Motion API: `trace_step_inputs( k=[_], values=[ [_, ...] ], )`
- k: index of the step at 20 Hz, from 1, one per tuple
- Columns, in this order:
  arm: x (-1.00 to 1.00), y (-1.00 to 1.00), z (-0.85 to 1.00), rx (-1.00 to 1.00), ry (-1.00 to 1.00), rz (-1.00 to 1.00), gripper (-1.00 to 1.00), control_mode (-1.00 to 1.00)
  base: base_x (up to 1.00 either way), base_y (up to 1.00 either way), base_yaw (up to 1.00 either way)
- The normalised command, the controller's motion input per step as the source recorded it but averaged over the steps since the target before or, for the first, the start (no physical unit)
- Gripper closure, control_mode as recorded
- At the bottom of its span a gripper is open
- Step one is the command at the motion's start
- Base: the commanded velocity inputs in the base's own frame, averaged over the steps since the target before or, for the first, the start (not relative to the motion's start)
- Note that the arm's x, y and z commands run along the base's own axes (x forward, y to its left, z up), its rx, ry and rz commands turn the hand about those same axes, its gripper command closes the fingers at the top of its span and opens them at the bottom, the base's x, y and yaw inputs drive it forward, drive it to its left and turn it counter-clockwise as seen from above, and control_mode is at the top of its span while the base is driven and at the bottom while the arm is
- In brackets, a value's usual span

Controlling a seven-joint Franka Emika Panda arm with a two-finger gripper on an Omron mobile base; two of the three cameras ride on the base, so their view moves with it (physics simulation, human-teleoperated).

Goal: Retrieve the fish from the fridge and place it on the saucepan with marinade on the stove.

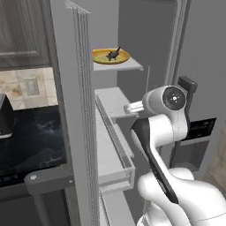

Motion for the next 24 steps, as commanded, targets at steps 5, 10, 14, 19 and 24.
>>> trace_step_inputs(
  k=[5,10,14,19,24],
  values=[
    [0.00,0.00,0.00,0.00,0.00,0.00,-1.00,1.00,0.83,0.48,0.00],
    [0.00,0.00,0.00,0.00,0.00,0.00,-1.00,1.00,0.44,0.41,0.00],
    [0.00,0.00,0.00,0.00,0.00,0.00,-1.00,1.00,0.01,0.03,0.00],
    [0.04,0.04,0.72,0.05,0.02,0.01,-1.00,-1.00,0.00,0.00,0.00],
    [0.05,0.16,1.00,0.09,0.13,0.02,-1.00,-1.00,0.00,0.00,0.00]
  ],
)
